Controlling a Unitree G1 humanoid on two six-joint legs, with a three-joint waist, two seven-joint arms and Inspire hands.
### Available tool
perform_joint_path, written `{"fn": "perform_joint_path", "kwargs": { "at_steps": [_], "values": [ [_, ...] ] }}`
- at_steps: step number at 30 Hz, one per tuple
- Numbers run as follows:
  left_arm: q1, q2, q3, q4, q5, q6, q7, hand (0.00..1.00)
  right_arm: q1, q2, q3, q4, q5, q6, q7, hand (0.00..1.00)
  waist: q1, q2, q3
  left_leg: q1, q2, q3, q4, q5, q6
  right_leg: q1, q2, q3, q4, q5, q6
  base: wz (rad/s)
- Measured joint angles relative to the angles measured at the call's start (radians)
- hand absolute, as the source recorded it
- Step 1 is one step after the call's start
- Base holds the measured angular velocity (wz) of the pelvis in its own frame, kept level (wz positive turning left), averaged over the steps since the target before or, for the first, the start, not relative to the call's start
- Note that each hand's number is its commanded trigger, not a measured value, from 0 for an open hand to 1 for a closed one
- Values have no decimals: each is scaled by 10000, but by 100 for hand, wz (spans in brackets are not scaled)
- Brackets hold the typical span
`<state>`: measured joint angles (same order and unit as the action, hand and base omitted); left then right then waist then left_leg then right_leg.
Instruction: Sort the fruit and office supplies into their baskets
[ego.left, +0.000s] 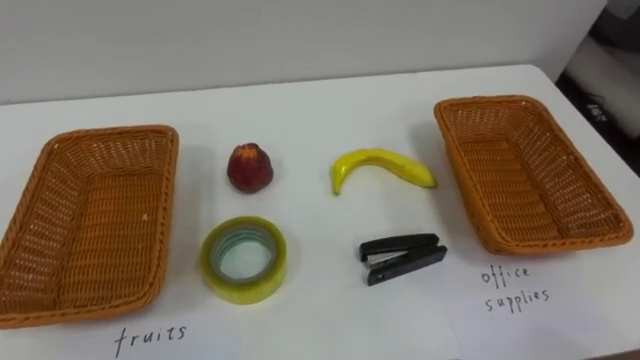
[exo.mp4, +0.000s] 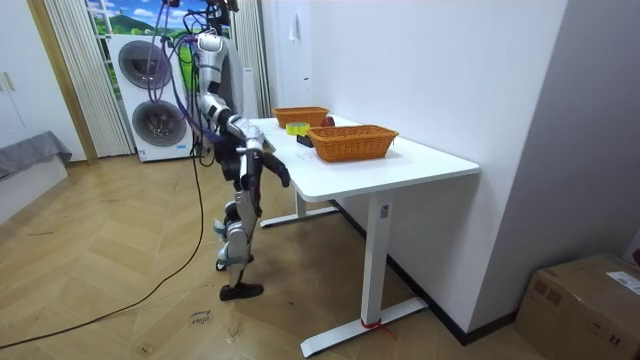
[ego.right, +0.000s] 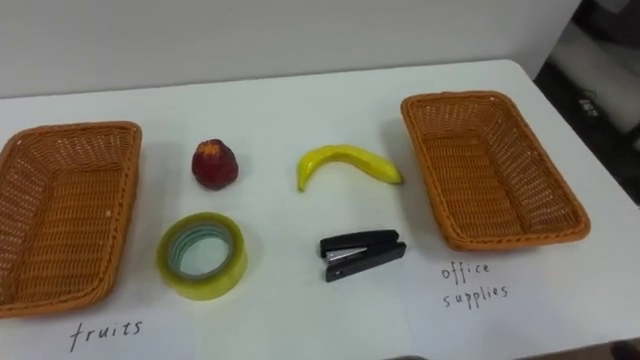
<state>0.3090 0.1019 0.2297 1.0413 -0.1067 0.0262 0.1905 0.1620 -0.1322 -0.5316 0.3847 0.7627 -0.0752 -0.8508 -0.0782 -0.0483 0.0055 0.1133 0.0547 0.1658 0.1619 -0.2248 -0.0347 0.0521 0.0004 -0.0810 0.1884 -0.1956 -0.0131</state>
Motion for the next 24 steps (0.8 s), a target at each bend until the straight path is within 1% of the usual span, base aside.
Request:
{"fn": "perform_joint_path", "kwargs": {
  "at_steps": [2,5,6,7,9,15,17,18,19,21,24],
  "values": [
    [2,28,-105,5,-9,-97,1,0,-12,-22,12,-418,-309,-79,-221,0,9,-11,6,-1,0,2,-7,0,0,-7,0,-1,-11,-2,2,0],
    [3,24,-213,12,5,-159,1,0,-19,-33,36,-1602,-1101,-254,-430,0,6,20,17,-55,-5,5,-16,0,0,-39,5,-10,-55,-7,8,2],
    [12,30,-216,16,5,-219,9,0,-33,-80,40,-1990,-1388,-424,-507,0,1,35,17,-74,-4,-3,-15,0,0,-36,7,-26,-80,-8,8,7],
    [26,37,-249,15,4,-282,22,0,-42,-214,42,-2192,-1531,-619,-582,0,15,51,12,-95,-5,-20,-13,0,0,-21,4,-44,-123,-6,9,8],
    [93,78,-400,5,5,-324,35,0,-31,-286,118,-2660,-1866,-685,-743,0,18,59,6,-149,-5,-26,-5,0,0,-33,5,-66,-157,-3,12,5],
    [157,77,-423,33,12,-325,35,0,42,-300,320,-4214,-2671,-701,-1192,0,131,67,-25,-102,-1,-40,-6,1,0,-11,19,-64,-135,-3,11,-1],
    [137,71,-428,30,129,-341,31,0,9,-391,418,-4553,-3133,-767,-1260,0,299,48,-29,-33,14,-41,-11,1,-1,-18,31,-65,-33,-3,10,-14],
    [139,71,-436,42,172,-385,27,0,-71,-436,424,-4708,-3612,-765,-1242,0,318,22,-45,-19,17,-44,-10,0,0,-3,29,-123,-10,-3,11,-9],
    [139,83,-467,137,239,-458,27,0,-122,-478,427,-4878,-4116,-768,-1187,0,320,-1,-43,-24,16,-43,-11,0,0,11,24,-144,-2,-2,10,0],
    [131,115,-463,425,328,-528,28,0,-235,-584,427,-5027,-4656,-768,-1058,0,304,-59,-50,-10,14,-43,-21,0,0,16,22,-138,1,0,10,0],
    [142,207,-456,884,363,-514,32,0,-276,-593,423,-5611,-5338,-763,-945,0,318,-154,-41,-2,15,-46,-20,0,0,-15,16,-171,-6,0,10,1]
  ]
}}
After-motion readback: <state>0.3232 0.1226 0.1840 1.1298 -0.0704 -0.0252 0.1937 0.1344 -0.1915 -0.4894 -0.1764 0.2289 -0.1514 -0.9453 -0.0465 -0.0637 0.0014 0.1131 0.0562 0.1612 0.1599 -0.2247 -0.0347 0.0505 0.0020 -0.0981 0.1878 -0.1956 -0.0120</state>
